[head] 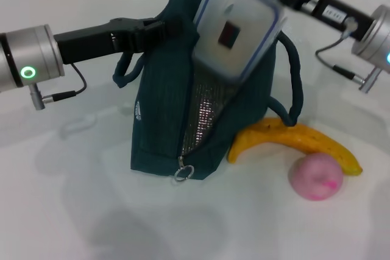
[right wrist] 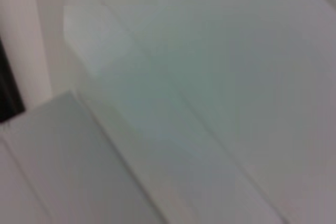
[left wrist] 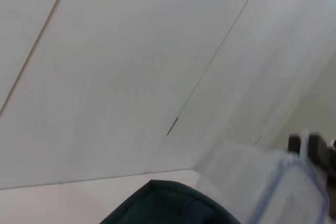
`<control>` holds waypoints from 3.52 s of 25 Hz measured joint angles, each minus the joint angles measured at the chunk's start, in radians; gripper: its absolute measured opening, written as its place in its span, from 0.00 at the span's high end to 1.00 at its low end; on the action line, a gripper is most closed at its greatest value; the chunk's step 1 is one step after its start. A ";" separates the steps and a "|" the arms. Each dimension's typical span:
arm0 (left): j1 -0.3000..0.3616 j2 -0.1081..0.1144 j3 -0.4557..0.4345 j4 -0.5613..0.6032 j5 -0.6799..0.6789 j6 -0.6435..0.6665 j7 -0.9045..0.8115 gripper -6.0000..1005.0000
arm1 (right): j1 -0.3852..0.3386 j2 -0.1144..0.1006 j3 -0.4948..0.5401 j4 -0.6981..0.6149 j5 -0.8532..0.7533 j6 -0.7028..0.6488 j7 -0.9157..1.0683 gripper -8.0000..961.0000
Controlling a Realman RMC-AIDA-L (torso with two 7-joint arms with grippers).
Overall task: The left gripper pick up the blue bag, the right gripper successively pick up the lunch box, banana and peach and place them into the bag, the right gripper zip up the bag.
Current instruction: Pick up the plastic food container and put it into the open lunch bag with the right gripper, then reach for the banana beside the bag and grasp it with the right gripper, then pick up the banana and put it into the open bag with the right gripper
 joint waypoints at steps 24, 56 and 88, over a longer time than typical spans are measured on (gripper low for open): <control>-0.001 -0.003 -0.003 -0.036 -0.016 -0.027 0.034 0.96 | -0.196 -0.013 -0.178 -0.423 -0.010 -0.075 0.104 0.53; -0.023 0.002 -0.001 -0.043 -0.008 -0.079 0.045 0.95 | -0.064 -0.013 -0.686 -1.031 -1.004 0.050 0.875 0.10; -0.027 0.007 -0.002 -0.043 -0.005 -0.088 0.059 0.95 | 0.007 -0.004 -0.836 -0.866 -0.999 0.171 0.886 0.48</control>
